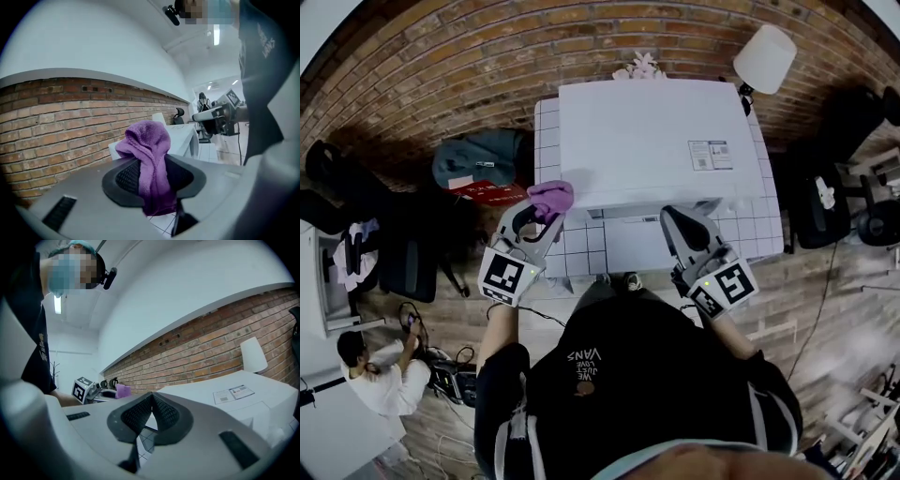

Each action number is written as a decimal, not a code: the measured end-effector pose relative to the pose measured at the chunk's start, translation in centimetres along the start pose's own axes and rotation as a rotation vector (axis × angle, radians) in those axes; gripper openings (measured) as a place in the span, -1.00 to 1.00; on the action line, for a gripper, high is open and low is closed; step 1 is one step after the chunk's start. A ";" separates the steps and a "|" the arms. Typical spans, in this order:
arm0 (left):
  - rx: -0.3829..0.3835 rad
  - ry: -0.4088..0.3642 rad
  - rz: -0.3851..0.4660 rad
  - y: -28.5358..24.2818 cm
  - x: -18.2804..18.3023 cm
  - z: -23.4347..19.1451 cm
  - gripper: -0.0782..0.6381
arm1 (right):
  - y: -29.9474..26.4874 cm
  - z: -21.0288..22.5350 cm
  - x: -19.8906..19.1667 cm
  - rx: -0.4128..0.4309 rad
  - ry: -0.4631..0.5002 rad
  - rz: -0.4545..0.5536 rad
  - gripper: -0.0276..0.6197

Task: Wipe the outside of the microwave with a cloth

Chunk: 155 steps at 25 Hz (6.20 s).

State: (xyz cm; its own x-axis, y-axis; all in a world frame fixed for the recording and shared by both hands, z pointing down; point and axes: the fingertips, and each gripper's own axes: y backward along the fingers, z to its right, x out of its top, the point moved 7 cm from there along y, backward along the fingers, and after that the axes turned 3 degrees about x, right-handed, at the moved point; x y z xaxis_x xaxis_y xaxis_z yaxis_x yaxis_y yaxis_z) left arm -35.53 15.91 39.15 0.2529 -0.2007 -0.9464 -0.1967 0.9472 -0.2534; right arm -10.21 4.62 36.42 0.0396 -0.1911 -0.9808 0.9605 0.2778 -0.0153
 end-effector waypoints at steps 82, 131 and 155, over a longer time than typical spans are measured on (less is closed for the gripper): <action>-0.484 0.228 0.347 -2.6 -14.9 -2.3 -0.38 | -9.4 -17.2 -7.5 -0.539 -0.037 -0.045 -0.92; -0.462 0.226 0.160 -4.9 -20.2 -4.5 -0.38 | -8.5 -15.3 -7.9 -0.576 -0.081 -0.052 -0.92; -0.289 0.199 0.082 -17.7 -19.5 -13.7 -0.38 | -6.2 -16.1 -8.7 -0.699 -0.097 -0.059 -0.92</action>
State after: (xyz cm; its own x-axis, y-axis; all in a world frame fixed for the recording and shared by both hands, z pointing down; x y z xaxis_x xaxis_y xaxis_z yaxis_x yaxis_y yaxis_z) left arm -49.99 -0.36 59.31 0.0420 -0.1989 -0.9791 -0.4760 0.8577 -0.1946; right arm -20.92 19.70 41.94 0.0489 -0.2984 -0.9532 0.5610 0.7978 -0.2210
